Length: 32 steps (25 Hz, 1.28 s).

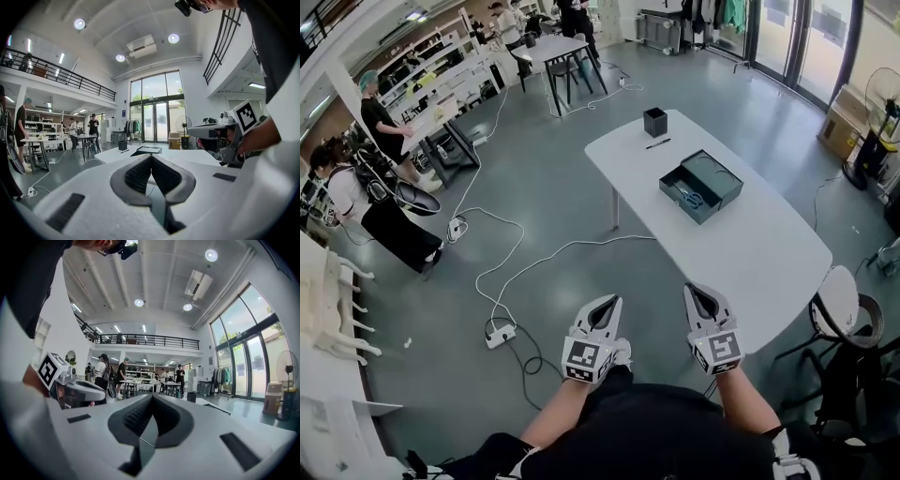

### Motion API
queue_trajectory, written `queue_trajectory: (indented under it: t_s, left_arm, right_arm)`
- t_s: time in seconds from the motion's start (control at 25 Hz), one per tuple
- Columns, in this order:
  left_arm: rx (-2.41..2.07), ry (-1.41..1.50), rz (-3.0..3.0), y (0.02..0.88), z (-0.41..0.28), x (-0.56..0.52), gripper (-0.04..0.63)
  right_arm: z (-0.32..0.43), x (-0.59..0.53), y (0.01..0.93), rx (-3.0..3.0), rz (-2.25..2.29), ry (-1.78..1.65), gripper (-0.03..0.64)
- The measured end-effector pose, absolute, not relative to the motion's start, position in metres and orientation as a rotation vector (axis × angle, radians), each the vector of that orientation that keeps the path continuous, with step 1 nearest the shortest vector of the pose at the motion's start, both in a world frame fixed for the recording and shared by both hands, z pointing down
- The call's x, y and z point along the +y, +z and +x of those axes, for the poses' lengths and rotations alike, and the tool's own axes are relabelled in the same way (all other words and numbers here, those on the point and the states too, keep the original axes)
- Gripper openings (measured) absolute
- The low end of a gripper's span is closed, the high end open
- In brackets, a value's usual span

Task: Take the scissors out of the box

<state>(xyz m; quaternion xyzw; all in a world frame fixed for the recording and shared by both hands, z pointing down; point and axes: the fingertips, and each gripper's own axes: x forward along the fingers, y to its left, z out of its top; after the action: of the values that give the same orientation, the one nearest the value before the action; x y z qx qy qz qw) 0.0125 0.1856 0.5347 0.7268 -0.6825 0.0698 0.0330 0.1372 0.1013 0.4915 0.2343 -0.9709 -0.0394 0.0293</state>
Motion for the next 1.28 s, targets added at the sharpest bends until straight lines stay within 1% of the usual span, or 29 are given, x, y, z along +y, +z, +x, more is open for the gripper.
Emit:
queue_trajectory:
  t_s: [0.28,0.76,1.0,1.28]
  left_arm:
    - [-2.047,0.216,2.272,0.532,-0.043,0.136,0.009]
    - [-1.972,0.229,2.333,0.539,-0.147,0.075,0.009]
    - [-1.978,0.225,2.323,0.544,-0.187,0.053,0.009]
    - [-1.950,0.222,2.320,0.551,-0.204,0.034,0.009]
  right_arm:
    - [0.077,0.058,0.496,-2.958,0.728,-0.118,0.006]
    - [-0.014,-0.010,0.500,-2.905,0.890,-0.087,0.006]
    - [-0.039,-0.029,0.499,-2.875,0.907,-0.132,0.006]
    - [-0.053,-0.055,0.506,-2.848,0.942,-0.098,0.006]
